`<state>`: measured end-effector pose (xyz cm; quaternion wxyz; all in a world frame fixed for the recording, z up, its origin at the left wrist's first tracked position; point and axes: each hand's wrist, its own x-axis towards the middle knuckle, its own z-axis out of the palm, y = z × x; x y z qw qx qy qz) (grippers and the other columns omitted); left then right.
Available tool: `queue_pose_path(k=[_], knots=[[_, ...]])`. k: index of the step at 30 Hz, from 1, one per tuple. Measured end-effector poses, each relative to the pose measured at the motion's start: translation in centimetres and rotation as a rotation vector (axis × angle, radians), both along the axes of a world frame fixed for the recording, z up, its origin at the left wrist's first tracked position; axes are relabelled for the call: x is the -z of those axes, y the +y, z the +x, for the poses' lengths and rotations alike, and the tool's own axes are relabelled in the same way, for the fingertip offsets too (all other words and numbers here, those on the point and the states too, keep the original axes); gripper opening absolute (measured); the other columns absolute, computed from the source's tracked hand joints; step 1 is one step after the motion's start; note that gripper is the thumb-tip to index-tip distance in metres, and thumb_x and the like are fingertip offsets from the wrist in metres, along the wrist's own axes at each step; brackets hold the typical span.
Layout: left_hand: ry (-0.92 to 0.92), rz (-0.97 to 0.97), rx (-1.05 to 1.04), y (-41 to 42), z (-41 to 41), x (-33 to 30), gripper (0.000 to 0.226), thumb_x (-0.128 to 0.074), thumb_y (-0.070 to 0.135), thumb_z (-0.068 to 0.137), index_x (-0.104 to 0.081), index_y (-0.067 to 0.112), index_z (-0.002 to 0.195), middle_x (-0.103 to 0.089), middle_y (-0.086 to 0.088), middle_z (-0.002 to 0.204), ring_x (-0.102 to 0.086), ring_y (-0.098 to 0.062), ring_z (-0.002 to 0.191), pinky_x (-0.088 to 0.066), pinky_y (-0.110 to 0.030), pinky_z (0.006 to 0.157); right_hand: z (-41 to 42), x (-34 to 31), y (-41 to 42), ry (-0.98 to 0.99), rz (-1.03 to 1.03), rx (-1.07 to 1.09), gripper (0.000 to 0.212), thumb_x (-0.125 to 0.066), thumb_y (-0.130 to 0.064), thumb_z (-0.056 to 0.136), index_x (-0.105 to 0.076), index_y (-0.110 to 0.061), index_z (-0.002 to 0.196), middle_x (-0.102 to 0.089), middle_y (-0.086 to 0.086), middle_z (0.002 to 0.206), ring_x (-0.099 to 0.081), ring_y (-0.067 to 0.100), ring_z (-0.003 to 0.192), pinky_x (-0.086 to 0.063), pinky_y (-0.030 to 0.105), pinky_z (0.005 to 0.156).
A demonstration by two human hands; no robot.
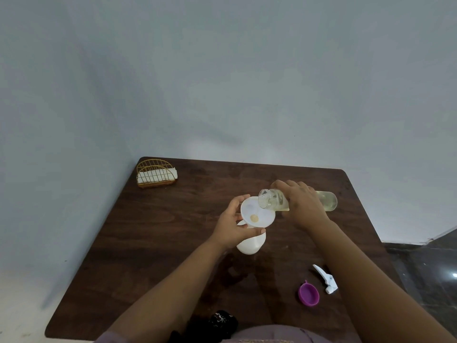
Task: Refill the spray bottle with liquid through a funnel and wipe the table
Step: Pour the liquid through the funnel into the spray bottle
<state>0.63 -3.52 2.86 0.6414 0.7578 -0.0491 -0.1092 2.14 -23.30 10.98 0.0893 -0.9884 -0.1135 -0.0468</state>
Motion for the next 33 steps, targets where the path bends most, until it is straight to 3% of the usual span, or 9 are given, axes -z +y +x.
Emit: queue_pose_path(k=[10, 33], knots=[[-0.004, -0.017, 0.003, 0.10, 0.00, 0.04, 0.084, -0.092, 0.026, 0.062, -0.045, 0.044, 0.130, -0.056, 0.018, 0.128, -0.058, -0.013, 0.117, -0.057, -0.036, 0.093, 0.23, 0.31, 0.02, -0.015, -0.017, 0.004, 0.050, -0.068, -0.015, 0.073, -0.051, -0.031, 0.117, -0.056, -0.006, 0.094, -0.052, 0.022, 0.092, -0.037, 0.035, 0.086], [-0.011, 0.005, 0.012, 0.05, 0.04, -0.06, 0.085, -0.091, 0.032, 0.060, -0.045, 0.042, 0.131, -0.056, 0.016, 0.129, -0.058, -0.016, 0.118, -0.056, -0.039, 0.094, 0.42, 0.31, 0.02, -0.016, -0.037, -0.002, 0.052, -0.070, -0.018, 0.071, -0.049, -0.032, 0.117, -0.057, -0.006, 0.097, -0.053, 0.023, 0.093, -0.040, 0.037, 0.087]])
